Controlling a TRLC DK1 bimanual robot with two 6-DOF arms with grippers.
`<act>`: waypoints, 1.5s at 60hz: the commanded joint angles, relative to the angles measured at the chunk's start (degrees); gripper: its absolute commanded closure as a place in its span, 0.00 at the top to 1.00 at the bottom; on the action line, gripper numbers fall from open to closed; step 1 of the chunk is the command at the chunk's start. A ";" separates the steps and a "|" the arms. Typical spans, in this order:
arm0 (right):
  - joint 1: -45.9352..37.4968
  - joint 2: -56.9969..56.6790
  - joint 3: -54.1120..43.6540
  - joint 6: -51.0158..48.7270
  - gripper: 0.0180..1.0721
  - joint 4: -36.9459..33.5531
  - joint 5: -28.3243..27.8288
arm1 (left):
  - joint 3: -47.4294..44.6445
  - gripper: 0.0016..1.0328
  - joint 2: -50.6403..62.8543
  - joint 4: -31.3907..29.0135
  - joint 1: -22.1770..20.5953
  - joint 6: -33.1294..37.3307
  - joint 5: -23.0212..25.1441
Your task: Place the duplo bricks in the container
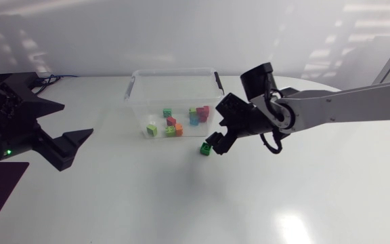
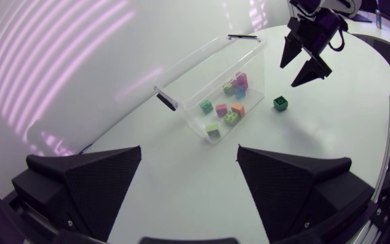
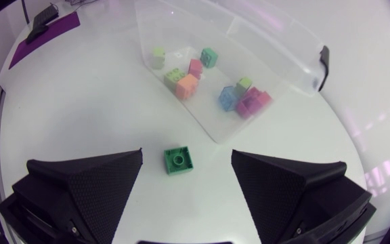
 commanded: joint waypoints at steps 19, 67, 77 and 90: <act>1.25 10.84 1.31 -2.60 0.90 2.95 -0.45 | -3.39 0.96 -2.75 -1.00 0.35 -1.07 -0.56; 1.86 6.44 1.13 -1.11 0.25 0.76 3.42 | -10.86 0.96 -11.71 -0.47 1.58 -4.85 -0.65; 1.42 -4.81 2.27 1.18 0.25 -5.57 3.94 | -11.65 0.96 -13.38 -0.03 1.85 -6.96 -0.74; 1.51 -9.20 9.39 4.16 0.25 -10.67 4.47 | -12.44 0.96 -15.75 0.15 2.55 -8.10 -0.82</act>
